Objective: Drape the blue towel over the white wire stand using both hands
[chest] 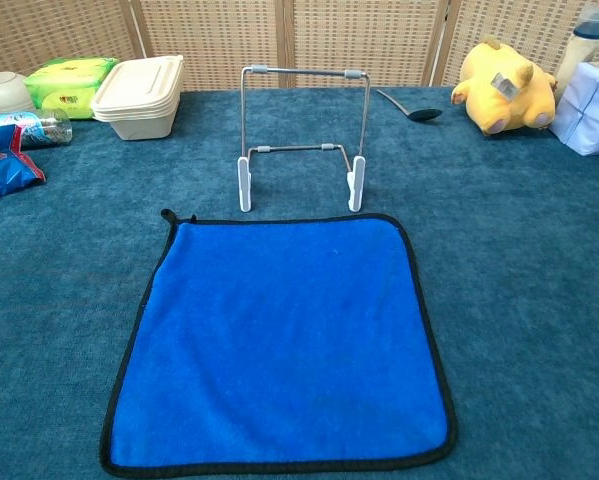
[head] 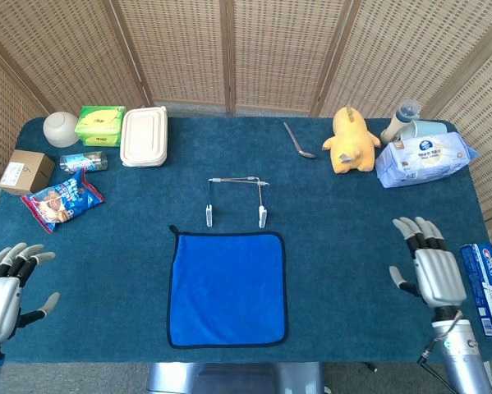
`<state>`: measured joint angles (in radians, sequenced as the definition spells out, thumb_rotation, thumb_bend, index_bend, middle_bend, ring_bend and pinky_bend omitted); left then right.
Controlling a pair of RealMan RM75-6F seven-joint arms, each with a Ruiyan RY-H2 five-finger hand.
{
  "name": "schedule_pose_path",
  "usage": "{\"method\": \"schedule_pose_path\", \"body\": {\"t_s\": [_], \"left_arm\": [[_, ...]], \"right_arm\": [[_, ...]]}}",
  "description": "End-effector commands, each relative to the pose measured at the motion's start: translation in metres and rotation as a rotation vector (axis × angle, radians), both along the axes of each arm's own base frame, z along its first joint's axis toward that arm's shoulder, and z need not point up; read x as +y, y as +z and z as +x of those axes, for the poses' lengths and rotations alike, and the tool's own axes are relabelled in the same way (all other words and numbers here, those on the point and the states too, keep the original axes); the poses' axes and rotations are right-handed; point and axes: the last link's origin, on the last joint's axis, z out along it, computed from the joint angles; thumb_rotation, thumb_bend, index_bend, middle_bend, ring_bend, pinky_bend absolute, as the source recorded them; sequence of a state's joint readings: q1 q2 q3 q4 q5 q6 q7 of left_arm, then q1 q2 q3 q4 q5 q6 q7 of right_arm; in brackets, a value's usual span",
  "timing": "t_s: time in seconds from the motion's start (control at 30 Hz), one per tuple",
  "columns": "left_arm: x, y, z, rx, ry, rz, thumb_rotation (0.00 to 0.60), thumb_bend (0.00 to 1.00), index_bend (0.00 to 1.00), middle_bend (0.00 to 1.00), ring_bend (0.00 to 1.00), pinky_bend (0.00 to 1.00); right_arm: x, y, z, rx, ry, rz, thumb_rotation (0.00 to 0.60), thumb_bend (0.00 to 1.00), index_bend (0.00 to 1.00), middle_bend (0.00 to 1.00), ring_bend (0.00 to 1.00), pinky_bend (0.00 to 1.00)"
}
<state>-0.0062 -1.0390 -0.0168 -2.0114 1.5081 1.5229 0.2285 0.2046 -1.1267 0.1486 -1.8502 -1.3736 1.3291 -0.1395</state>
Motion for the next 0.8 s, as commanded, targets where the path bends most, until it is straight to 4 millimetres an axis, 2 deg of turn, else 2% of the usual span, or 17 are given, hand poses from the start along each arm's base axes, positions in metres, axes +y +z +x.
{"method": "schedule_pose_path", "body": {"t_s": [0.03,0.17,0.37,0.57,0.8], "left_arm": [[0.007,0.007,0.007,-0.003,-0.034,-0.008,0.6,0.36,0.29,0.24,0.17,0.13],[0.016,0.016,0.012,-0.006,-0.076,0.012,0.6,0.36,0.3,0.27,0.22,0.18],[0.025,0.022,0.018,-0.011,-0.123,0.023,0.6,0.36,0.31,0.28,0.23,0.18],[0.025,0.024,0.022,-0.008,-0.144,0.025,0.6,0.37,0.31,0.28,0.22,0.2],[0.025,0.022,0.022,-0.009,-0.133,0.015,0.6,0.37,0.31,0.28,0.23,0.2]], "right_arm": [[-0.014,-0.003,0.019,-0.02,0.098,0.05,0.6,0.33,0.13,0.13,0.04,0.0],[-0.023,-0.016,0.034,-0.026,0.174,0.125,0.6,0.33,0.17,0.14,0.06,0.0],[-0.035,-0.04,0.056,0.011,0.315,0.207,0.6,0.3,0.2,0.18,0.1,0.04],[-0.041,-0.065,0.067,0.059,0.429,0.263,0.6,0.23,0.19,0.2,0.1,0.07],[-0.043,-0.096,0.071,0.093,0.543,0.318,0.6,0.22,0.19,0.2,0.1,0.07]]}}
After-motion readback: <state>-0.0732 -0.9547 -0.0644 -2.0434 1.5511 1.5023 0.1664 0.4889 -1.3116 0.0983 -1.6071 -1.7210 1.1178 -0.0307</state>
